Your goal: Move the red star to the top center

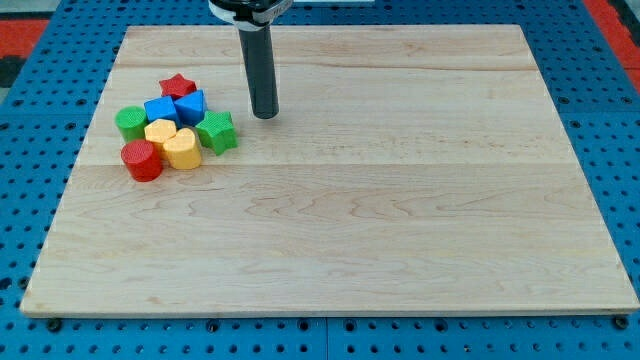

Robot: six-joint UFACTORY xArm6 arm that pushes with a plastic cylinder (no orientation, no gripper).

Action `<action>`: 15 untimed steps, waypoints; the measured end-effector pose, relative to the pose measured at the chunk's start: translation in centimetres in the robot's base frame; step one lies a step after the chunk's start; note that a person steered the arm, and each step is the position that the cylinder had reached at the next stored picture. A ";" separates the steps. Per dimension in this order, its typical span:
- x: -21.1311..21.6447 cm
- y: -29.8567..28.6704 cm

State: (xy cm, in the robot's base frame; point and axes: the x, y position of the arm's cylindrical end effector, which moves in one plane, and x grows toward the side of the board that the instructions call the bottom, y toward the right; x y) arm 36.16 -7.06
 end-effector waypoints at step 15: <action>-5.7 -2.2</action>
State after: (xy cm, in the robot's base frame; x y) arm 30.50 -9.26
